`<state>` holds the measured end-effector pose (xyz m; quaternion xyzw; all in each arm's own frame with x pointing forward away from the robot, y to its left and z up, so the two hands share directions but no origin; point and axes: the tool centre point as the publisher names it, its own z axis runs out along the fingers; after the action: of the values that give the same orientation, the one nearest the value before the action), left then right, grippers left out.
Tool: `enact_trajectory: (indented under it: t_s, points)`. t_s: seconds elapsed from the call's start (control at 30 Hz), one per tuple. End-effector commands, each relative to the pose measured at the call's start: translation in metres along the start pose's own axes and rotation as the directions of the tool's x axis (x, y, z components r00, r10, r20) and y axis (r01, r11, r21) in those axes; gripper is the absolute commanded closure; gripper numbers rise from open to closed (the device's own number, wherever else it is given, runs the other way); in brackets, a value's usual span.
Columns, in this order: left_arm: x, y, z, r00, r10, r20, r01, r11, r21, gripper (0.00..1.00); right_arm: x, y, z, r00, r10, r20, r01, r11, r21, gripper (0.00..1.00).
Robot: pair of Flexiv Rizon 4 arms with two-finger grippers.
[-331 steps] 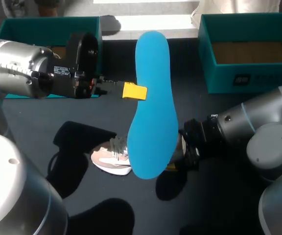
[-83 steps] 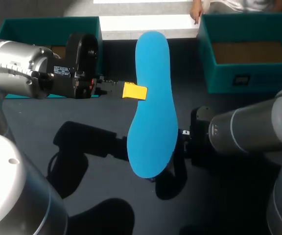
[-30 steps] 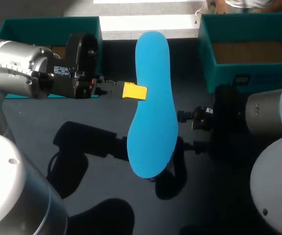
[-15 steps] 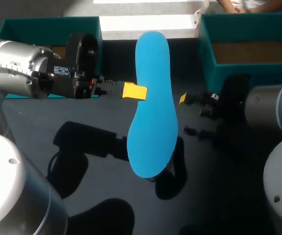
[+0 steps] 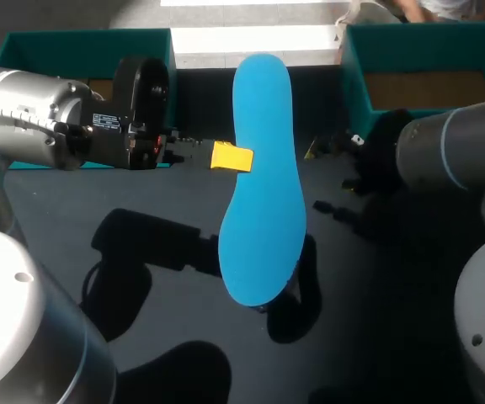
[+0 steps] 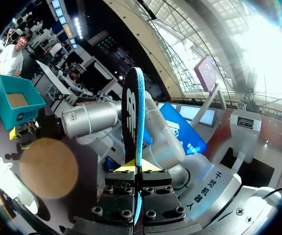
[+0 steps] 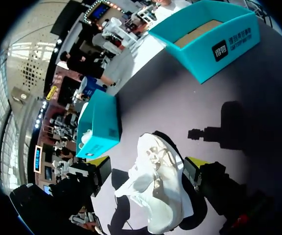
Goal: Take the shoe out of the shoebox, open the shoe tongue, remove and reinsert the insole, then place the shoe into the shoebox
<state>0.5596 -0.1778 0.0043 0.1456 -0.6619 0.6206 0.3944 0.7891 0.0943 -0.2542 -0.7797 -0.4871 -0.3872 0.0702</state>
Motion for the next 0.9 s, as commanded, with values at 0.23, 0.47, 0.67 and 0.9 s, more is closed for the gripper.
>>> enact_trajectory:
  t_s: [0.23,0.47,0.67,0.9]
  points:
    - [0.001,0.002,0.001,1.000,0.000,0.002,0.000,1.000,0.002,1.00,-0.008,0.003,-0.011,1.000,-0.022,0.003,0.018,0.908,0.419,0.00]
    - [0.001,0.002,0.001,1.000,0.000,0.002,0.000,1.000,0.002,1.00,-0.008,0.003,-0.011,1.000,-0.022,0.003,0.018,0.908,0.419,0.00]
    - [0.001,0.002,0.001,1.000,0.000,0.002,0.000,1.000,0.002,1.00,-0.006,0.022,-0.011,0.996,0.002,0.089,-0.012,0.994,0.110,0.00]
    - [0.001,0.002,0.001,1.000,0.000,0.002,0.000,1.000,0.002,1.00,-0.005,0.043,-0.011,0.979,0.025,0.203,0.018,0.978,-0.207,0.00]
